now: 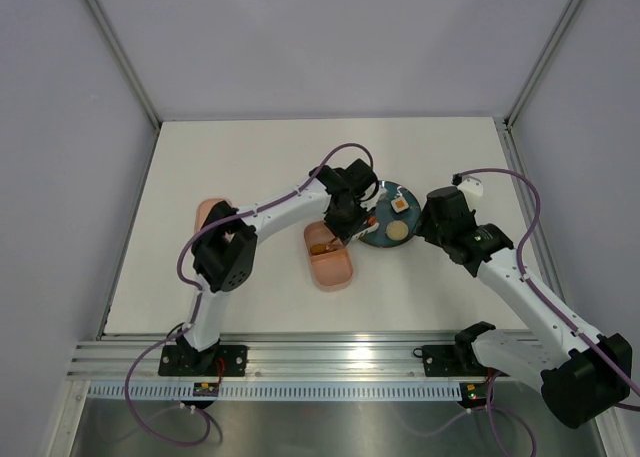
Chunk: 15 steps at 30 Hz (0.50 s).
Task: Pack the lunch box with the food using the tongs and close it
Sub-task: Pick up the fake food from the plate.
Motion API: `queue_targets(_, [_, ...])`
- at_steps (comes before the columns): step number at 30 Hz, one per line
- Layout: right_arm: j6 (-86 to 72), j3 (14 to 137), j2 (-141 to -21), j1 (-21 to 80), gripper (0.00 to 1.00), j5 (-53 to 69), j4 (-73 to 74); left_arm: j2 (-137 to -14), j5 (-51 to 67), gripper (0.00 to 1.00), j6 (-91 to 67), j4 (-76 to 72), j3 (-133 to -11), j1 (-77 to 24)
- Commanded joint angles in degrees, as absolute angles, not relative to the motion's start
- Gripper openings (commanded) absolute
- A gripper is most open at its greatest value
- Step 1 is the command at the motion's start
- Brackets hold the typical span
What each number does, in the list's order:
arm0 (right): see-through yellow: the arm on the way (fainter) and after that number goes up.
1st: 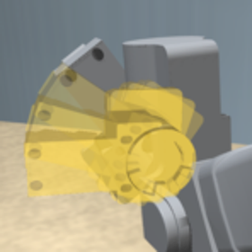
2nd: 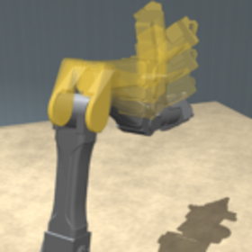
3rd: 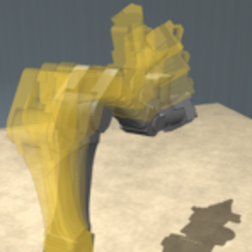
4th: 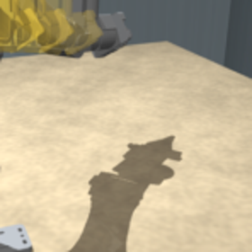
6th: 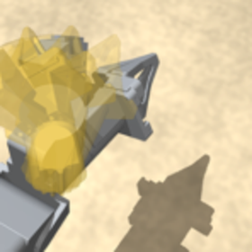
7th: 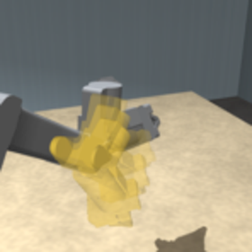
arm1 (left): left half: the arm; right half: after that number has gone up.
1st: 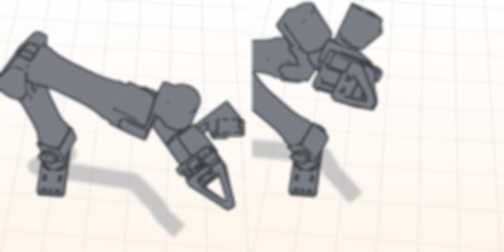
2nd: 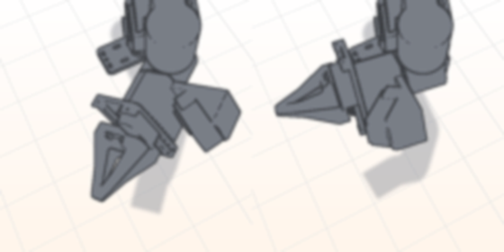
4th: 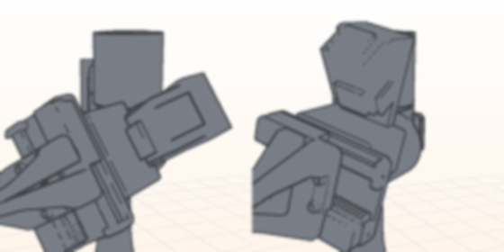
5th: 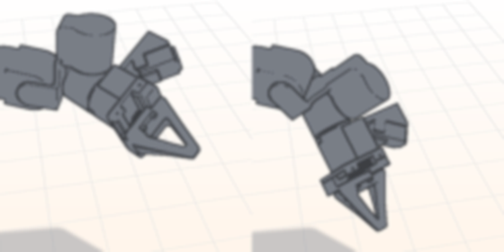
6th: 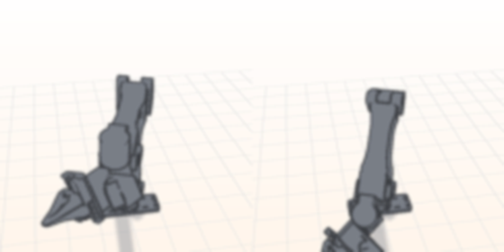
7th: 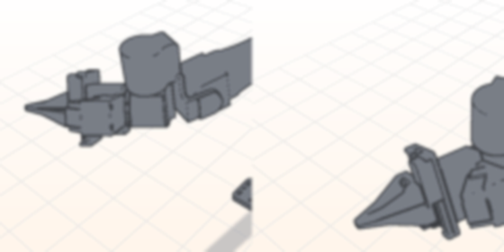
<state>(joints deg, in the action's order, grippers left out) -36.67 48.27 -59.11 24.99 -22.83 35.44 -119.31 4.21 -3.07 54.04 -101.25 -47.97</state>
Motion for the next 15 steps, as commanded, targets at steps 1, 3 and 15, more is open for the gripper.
queue_targets(1, [-36.56,48.43,-58.27,24.43,0.63,-22.41,35.24,-113.47,3.25,0.01,-2.99,53.26,-104.15,-48.16])
queue_targets(3, [-36.47,48.43,-58.36,24.43,0.63,-22.41,35.16,-112.42,3.25,0.0,-3.08,53.35,-104.06,-48.16])
queue_targets(15, [-36.47,48.43,-58.18,24.43,0.64,-22.32,35.16,-106.71,3.87,0.0,-3.34,53.88,-99.23,-47.73])
